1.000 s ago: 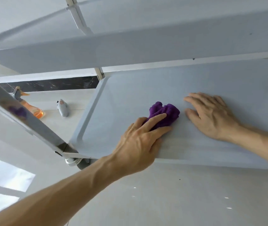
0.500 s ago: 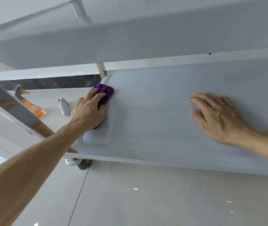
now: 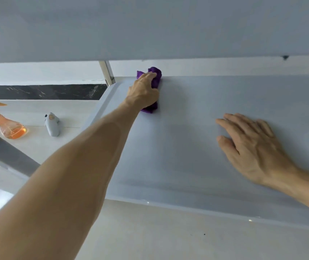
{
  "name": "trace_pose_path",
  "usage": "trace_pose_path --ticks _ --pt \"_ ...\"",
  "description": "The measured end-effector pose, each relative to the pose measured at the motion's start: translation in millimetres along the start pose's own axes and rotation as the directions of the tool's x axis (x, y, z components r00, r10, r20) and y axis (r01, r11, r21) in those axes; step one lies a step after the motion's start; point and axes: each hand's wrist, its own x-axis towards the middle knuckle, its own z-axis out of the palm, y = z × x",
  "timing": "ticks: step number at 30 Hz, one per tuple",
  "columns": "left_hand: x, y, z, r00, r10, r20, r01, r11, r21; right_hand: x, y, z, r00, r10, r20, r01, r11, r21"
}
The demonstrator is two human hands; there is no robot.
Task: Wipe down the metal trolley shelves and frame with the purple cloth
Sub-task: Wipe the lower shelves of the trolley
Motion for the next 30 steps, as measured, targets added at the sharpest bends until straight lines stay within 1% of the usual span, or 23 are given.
trace_pose_path --ticks 3,5,6,7,8,9,10,11,13,14,15,16,17,19,21,23,24,25,27,30 --pt "-12 23 13 0.99 0.123 0.062 -0.12 0.992 -0.049 2 -1 -2 1.0 0.007 0.017 -0.008 1.0 0.004" --pt "-32 36 22 0.967 0.235 0.102 -0.229 0.971 -0.07 3 -1 -2 1.0 0.007 0.027 -0.008 1.0 0.009" --pt "-44 41 25 0.95 0.29 0.118 -0.282 0.956 -0.083 5 0 -1 0.999 0.012 0.03 -0.013 0.999 0.034" --pt "-57 45 27 0.932 0.339 0.126 -0.328 0.939 -0.099 7 2 -2 0.999 0.038 0.039 -0.042 0.993 0.11" --pt "-72 49 28 0.916 0.38 0.126 -0.367 0.923 -0.113 9 5 -6 0.994 0.09 0.062 -0.103 0.964 0.244" --pt "-86 51 28 0.902 0.412 0.127 -0.397 0.909 -0.124 11 9 -12 0.981 0.159 0.11 -0.19 0.899 0.395" --pt "-100 54 26 0.89 0.437 0.132 -0.421 0.897 -0.135 12 14 -19 0.961 0.218 0.171 -0.276 0.811 0.516" --pt "-114 56 25 0.879 0.455 0.143 -0.436 0.888 -0.148 11 20 -24 0.945 0.244 0.217 -0.326 0.739 0.59" --pt "-142 61 20 0.853 0.49 0.18 -0.46 0.869 -0.183 11 31 -33 0.935 0.249 0.251 -0.353 0.653 0.67" --pt "-155 63 18 0.835 0.51 0.206 -0.472 0.857 -0.208 11 34 -38 0.932 0.245 0.269 -0.363 0.629 0.687" --pt "-167 65 17 0.819 0.527 0.228 -0.478 0.846 -0.237 11 36 -42 0.927 0.242 0.285 -0.374 0.629 0.682" --pt "-177 65 14 0.811 0.534 0.24 -0.472 0.839 -0.272 10 37 -45 0.925 0.243 0.293 -0.38 0.646 0.663" --pt "-183 65 11 0.819 0.522 0.24 -0.447 0.841 -0.305 9 37 -47 0.924 0.249 0.29 -0.38 0.665 0.643" --pt "-187 60 1 0.878 0.417 0.235 -0.336 0.886 -0.319 4 36 -53 0.934 0.242 0.264 -0.357 0.692 0.628" --pt "-183 53 -9 0.923 0.258 0.286 -0.198 0.955 -0.222 -6 35 -59 0.951 0.201 0.236 -0.306 0.734 0.606" --pt "-182 50 -16 0.917 0.149 0.371 -0.111 0.986 -0.122 -17 33 -63 0.966 0.162 0.203 -0.252 0.775 0.579" --pt "-183 52 -17 0.909 0.12 0.399 -0.083 0.991 -0.108 -21 31 -65 0.972 0.152 0.182 -0.23 0.789 0.57" --pt "-184 55 -18 0.908 0.095 0.407 -0.047 0.991 -0.126 -24 29 -67 0.976 0.141 0.165 -0.211 0.8 0.562" --pt "-185 64 -21 0.92 0.066 0.386 0.032 0.97 -0.242 -28 24 -71 0.981 0.099 0.165 -0.178 0.799 0.575" --pt "-187 77 -27 0.942 0.064 0.328 0.092 0.894 -0.438 -35 16 -78 0.967 -0.004 0.256 -0.167 0.745 0.645"
